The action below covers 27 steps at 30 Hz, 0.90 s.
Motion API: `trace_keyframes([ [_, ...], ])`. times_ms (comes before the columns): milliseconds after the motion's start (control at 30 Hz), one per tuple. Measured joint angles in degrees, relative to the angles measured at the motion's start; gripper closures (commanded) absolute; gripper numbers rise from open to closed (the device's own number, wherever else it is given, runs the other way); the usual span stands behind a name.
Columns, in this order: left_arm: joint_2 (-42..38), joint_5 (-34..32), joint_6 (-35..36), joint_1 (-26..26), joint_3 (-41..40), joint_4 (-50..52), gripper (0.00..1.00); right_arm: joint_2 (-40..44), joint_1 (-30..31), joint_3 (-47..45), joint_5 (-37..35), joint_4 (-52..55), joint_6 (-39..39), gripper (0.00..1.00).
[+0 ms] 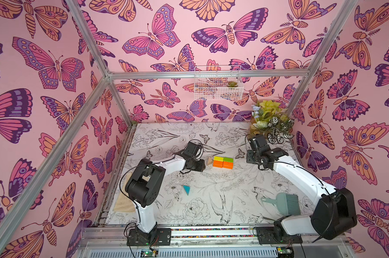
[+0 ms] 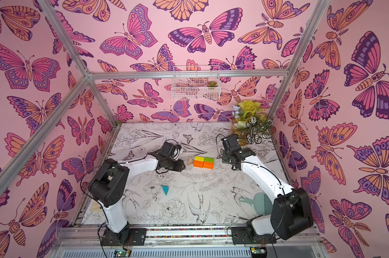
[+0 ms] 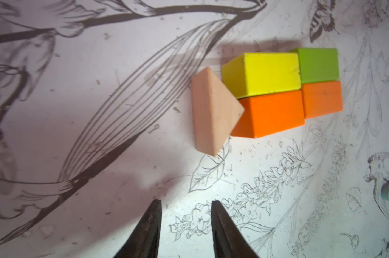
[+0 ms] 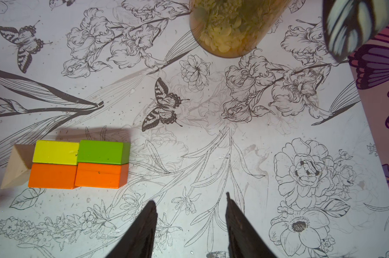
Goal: Assemble a piece of candy with building blocks
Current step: Assemble the building block at the center of the board.
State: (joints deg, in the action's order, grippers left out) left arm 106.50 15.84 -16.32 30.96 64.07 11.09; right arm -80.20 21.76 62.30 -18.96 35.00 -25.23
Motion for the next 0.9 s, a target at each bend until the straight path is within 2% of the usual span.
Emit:
trace_keyframes([
  [533,2.6,0.8,2.3,1.3,-0.1,-2.1,0.61,0.0,0.0,0.1,0.0,0.9,0.0,0.48],
  [900,4.8,0.0,3.5,1.3,2.2,-2.8,0.71,0.0,0.0,0.3,0.0,1.2,0.2,0.48],
])
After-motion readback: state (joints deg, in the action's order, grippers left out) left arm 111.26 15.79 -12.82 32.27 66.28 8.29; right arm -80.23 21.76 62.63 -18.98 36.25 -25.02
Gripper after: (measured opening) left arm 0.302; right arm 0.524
